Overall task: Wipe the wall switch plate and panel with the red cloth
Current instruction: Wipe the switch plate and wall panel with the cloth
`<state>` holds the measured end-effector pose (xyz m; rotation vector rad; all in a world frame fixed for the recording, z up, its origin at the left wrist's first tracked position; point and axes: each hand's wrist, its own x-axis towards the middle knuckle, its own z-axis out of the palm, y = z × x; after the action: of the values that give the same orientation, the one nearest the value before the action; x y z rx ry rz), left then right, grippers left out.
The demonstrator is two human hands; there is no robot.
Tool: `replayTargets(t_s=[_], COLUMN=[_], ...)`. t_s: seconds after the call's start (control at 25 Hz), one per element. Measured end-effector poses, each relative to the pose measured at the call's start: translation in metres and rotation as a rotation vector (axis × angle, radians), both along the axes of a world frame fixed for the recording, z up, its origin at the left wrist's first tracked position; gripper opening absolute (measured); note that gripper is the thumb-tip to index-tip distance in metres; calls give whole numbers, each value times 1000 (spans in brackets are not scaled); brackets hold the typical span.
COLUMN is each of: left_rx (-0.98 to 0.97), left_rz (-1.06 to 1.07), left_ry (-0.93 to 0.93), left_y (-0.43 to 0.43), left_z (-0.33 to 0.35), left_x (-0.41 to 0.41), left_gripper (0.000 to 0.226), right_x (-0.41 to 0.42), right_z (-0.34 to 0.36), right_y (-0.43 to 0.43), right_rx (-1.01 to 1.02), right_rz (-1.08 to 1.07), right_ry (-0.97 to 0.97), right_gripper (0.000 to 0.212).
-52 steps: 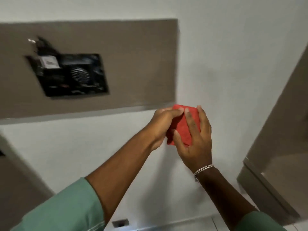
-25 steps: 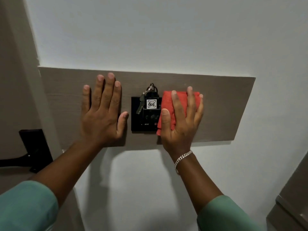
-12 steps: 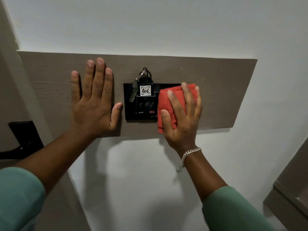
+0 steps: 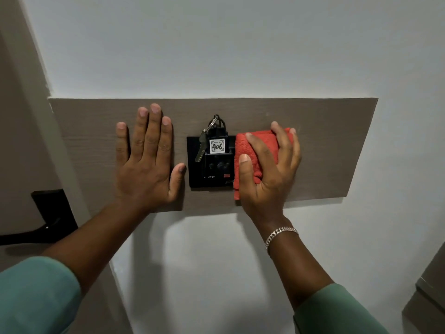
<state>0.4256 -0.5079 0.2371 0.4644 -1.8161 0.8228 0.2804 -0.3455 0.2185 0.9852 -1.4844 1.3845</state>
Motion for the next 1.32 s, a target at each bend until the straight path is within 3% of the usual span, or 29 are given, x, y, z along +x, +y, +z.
replayTargets(t_s=[0.16,0.28,0.44,0.72,0.88,1.04,1.2,1.32], left_rx=[4,7,12,-6,-7,-1,11,19], left_rz=[-15,-10,-12,-23,-29,-41,-32,-31], left_ry=[-2,3,-3,9,25,25,21,13], left_y=[0,0,1,-4,-4,-3,-1,1], left_z=[0,-1,1,-1,-2,-2,-1,0], left_x=[1,0,1,-1,-2,-1,-1,1], left_gripper=[78,78,79,79,80,80,79,79], right_x=[-7,-9,-4,-1,10,19,24,31], right_z=[7,5,6,-7,-21,-31,-38,-66], right_y=[7,9,5,-4,-15,-25,-35,-33], right_rx=[68,17,87,44,-147,-137,-253,-48], right_rz=[-6,-4,-23,-98,-70,-113,-74,-85], right_ry=[105,30,100,31,-271,-209,-426,-200], right_gripper=[30,29,31,35,43,49,47,52])
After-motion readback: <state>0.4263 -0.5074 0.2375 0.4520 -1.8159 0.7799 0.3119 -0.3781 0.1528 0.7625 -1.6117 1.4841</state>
